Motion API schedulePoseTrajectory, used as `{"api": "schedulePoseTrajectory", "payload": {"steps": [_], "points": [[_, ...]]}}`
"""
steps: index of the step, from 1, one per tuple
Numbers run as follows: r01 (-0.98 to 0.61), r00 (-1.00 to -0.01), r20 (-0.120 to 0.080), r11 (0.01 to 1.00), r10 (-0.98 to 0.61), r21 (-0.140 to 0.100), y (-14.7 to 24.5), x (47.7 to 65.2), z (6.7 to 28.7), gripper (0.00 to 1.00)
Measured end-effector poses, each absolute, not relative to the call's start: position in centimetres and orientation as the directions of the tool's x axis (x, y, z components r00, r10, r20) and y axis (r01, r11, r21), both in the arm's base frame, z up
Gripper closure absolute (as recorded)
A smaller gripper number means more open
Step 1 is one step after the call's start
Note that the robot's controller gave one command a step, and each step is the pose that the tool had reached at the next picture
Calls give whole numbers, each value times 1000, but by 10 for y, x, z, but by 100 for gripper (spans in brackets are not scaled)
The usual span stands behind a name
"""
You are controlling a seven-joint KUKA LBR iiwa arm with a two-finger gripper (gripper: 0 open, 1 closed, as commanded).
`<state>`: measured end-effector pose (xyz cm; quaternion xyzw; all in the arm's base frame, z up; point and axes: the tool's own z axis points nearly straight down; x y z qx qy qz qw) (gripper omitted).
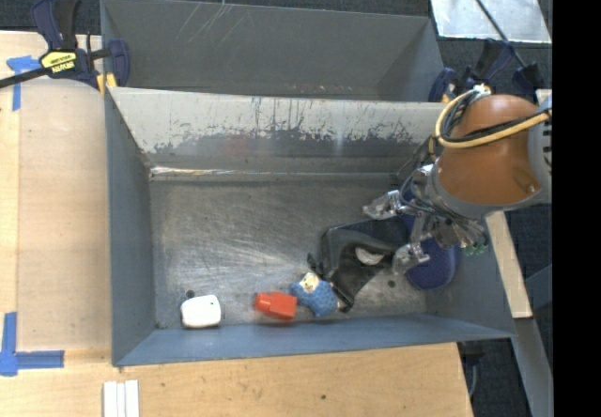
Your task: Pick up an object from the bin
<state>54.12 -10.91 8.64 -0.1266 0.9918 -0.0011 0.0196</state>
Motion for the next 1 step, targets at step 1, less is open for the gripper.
{"api": "schedulePoseTrajectory", "payload": {"steps": [1], "points": [[-353,-936,-5,936,-353,-4,-114,534,258,100]]}}
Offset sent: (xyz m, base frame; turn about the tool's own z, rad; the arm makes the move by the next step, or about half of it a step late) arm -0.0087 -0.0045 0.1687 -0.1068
